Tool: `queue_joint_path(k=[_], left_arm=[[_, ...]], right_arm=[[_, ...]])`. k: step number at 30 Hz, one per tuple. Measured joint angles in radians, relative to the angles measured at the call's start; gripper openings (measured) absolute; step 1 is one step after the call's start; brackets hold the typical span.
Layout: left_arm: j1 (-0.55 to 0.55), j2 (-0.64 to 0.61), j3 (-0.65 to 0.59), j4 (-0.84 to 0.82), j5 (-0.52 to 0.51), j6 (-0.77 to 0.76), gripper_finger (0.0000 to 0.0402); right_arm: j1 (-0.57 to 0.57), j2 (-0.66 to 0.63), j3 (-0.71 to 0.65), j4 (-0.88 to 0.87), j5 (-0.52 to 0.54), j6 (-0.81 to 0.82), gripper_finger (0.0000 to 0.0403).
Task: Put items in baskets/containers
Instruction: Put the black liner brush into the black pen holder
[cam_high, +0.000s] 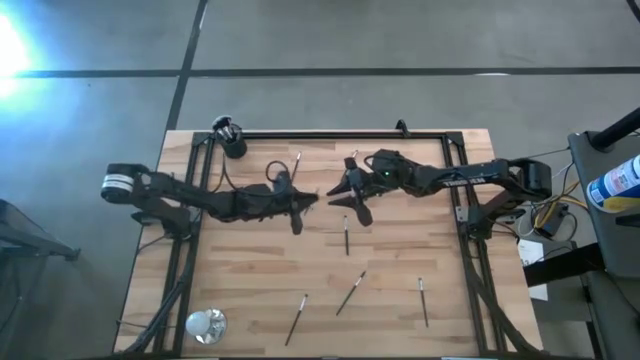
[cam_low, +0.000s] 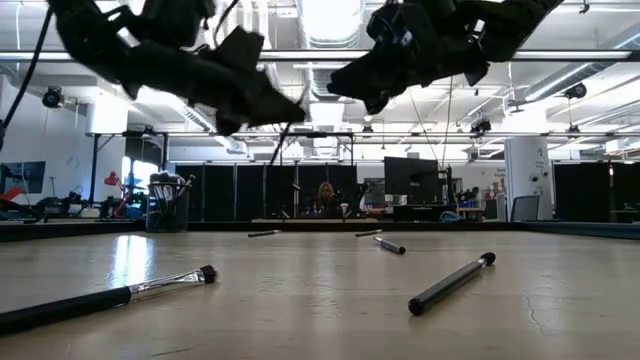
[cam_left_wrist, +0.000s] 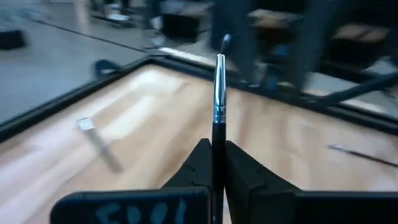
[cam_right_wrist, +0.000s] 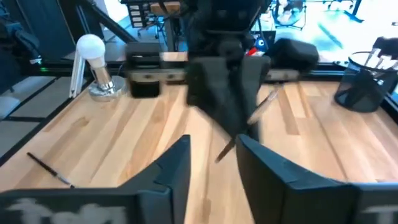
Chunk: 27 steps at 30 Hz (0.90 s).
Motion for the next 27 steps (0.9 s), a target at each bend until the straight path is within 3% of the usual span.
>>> queue_joint_path(k=[5,9,12,17,22,27], left_arm=[[0.054,-0.071,-0.134,0.145,-0.202,0.053,0.0013],[0.117,-0.131,-0.228,0.267,-0.437,0.165,0.0013],[0.182,-0.168,-0.282,0.365,-0.540,0.243,0.0013],[0.315,-0.192,-0.346,0.515,-0.586,0.348,0.0013],[0.459,-0.174,-0.372,0.621,-0.584,0.408,0.0013],[0.592,-0.140,-0.374,0.686,-0.512,0.418,0.0013]], right_arm=[[-0.018,-0.037,-0.054,0.002,0.002,-0.002,0.0138],[-0.019,-0.054,-0.089,0.008,0.017,0.000,0.0102],[-0.020,-0.054,-0.110,0.022,0.026,-0.002,0.0062],[-0.020,-0.055,-0.143,0.082,0.026,-0.003,0.0013],[-0.020,-0.050,-0.153,0.092,0.026,-0.004,0.0008],[-0.018,-0.050,-0.162,0.093,0.025,-0.035,0.0008]])
